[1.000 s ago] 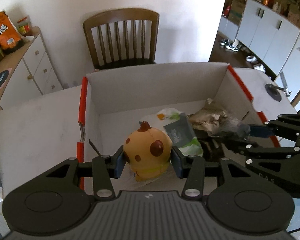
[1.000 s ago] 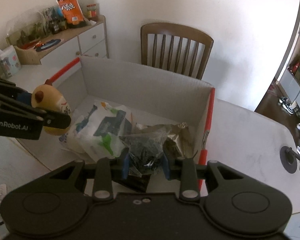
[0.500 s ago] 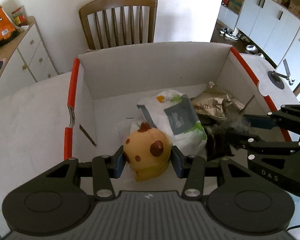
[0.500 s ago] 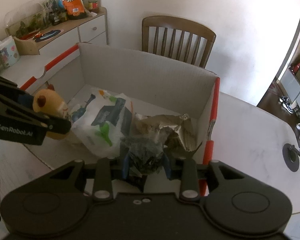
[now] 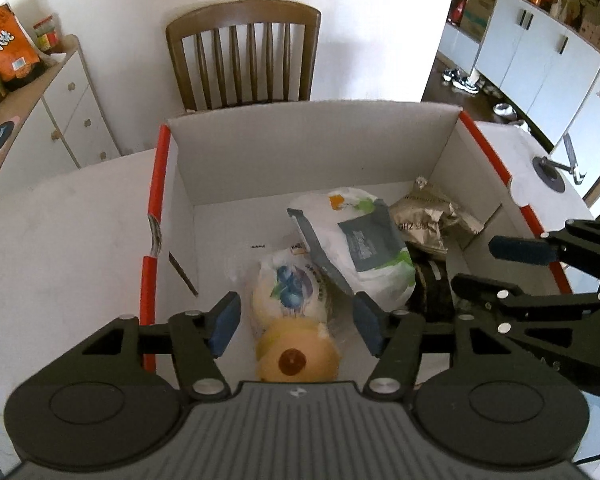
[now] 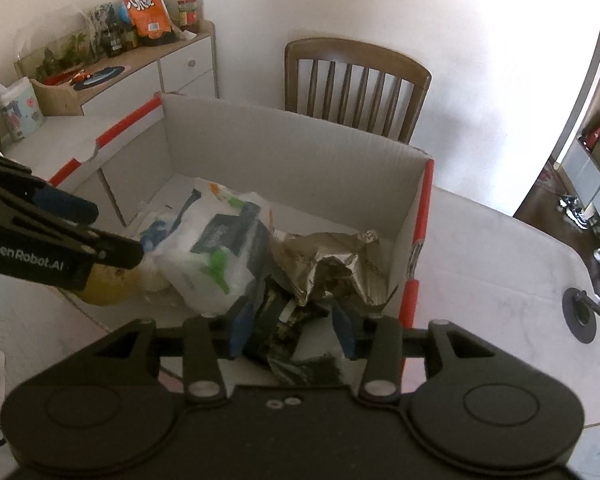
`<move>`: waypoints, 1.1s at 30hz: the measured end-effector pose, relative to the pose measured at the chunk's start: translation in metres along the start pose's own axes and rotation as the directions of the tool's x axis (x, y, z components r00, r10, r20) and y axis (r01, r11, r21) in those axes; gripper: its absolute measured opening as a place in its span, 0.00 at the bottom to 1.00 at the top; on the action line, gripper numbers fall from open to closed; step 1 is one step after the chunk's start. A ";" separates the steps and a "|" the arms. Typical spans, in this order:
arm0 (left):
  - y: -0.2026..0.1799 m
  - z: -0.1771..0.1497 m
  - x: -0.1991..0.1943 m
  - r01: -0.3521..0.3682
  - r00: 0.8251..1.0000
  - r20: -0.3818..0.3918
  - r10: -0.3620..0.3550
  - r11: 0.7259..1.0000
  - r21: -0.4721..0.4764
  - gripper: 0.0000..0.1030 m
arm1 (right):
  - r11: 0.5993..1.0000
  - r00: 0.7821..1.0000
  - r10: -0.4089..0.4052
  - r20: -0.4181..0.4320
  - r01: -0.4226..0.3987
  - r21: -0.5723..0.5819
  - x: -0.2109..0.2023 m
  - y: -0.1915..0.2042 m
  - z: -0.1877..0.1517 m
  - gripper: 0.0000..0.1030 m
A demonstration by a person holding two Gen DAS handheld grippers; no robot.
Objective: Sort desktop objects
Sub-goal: 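Lower both grippers into the box and open them to release the toy and bag, then withdraw both grippers from the box toward the blue bar and white wrapper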
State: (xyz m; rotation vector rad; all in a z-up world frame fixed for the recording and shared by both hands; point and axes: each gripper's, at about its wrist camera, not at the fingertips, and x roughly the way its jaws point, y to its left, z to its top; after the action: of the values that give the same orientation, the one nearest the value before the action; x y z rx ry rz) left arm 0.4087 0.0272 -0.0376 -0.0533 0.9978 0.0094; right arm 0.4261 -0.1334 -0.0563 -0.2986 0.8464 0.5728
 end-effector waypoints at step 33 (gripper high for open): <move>-0.013 -0.033 -0.083 0.038 0.995 0.090 -0.034 0.998 -0.047 0.59 | 0.996 0.992 0.087 0.092 -0.084 -0.035 -0.063 0.006 0.003 0.50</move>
State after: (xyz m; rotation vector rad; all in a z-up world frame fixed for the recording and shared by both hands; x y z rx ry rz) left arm 0.3363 0.0142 0.0142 -0.1145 0.9075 0.0032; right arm 0.3912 -0.1492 -0.0061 -0.2633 0.7629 0.6753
